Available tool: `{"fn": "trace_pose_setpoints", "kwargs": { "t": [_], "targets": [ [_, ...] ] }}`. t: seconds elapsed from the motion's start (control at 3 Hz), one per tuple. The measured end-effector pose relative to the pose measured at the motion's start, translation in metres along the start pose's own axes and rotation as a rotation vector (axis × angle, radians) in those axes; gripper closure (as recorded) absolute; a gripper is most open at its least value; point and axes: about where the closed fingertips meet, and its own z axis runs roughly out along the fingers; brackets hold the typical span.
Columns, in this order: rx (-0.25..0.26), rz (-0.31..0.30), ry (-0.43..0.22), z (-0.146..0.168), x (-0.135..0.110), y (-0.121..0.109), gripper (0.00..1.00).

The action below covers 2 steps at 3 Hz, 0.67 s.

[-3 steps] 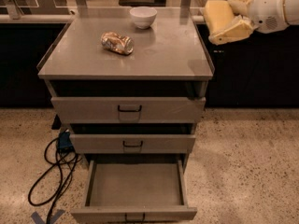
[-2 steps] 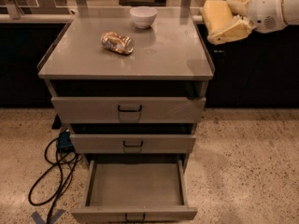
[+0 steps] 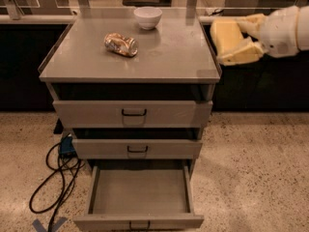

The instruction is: Place sponge into bottom drawer

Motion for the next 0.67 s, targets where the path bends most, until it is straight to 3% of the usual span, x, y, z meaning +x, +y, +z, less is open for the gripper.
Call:
{"fn": "trace_pose_setpoints", "kwargs": {
  "t": [0.33,0.67],
  "targets": [
    [0.003,0.08,-0.019,-0.022,0.04,0.051,1.0],
    [-0.004,0.148,0.03,-0.04,0.083,0.08,1.0]
  ]
}}
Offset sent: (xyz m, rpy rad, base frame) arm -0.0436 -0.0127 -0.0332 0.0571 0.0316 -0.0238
